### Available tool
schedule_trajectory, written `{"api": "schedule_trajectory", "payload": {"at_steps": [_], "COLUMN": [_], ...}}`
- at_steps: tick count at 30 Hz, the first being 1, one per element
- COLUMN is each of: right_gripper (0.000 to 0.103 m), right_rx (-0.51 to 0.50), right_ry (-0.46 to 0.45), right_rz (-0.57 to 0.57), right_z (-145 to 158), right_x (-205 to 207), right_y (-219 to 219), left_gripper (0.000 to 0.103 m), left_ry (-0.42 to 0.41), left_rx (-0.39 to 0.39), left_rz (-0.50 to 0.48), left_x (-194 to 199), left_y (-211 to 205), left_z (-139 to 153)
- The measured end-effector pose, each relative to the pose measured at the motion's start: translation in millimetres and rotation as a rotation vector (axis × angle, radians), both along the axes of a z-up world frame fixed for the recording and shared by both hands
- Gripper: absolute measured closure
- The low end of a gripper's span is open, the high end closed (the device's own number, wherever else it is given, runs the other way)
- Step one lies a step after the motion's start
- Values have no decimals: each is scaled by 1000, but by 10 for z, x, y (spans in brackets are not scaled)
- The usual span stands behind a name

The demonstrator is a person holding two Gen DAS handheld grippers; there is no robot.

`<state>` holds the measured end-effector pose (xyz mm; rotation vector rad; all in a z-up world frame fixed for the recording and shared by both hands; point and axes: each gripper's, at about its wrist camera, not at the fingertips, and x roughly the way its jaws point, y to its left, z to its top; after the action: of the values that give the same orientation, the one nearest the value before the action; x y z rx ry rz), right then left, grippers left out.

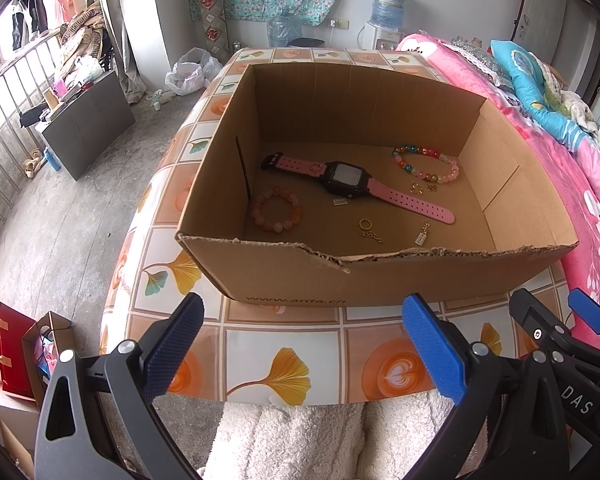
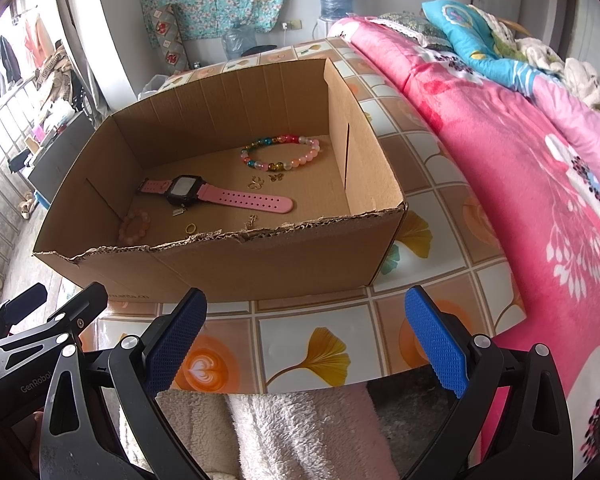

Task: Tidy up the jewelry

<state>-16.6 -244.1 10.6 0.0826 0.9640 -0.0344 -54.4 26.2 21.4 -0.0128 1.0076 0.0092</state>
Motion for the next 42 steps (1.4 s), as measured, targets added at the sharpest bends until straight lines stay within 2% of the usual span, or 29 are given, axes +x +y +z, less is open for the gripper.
{"api": "schedule_trajectory", "payload": {"at_steps": [42], "right_gripper": [7], "right_rx": [4], "right_ry": [-3], "right_rz": [-3], "right_z": [23], "right_x": [3], "right_y": [41], "left_gripper": [5], "left_ry": [-1], "left_rx": [0], "left_rz": [2], "left_x": [6], "left_y": [8], "left_z": [17]}}
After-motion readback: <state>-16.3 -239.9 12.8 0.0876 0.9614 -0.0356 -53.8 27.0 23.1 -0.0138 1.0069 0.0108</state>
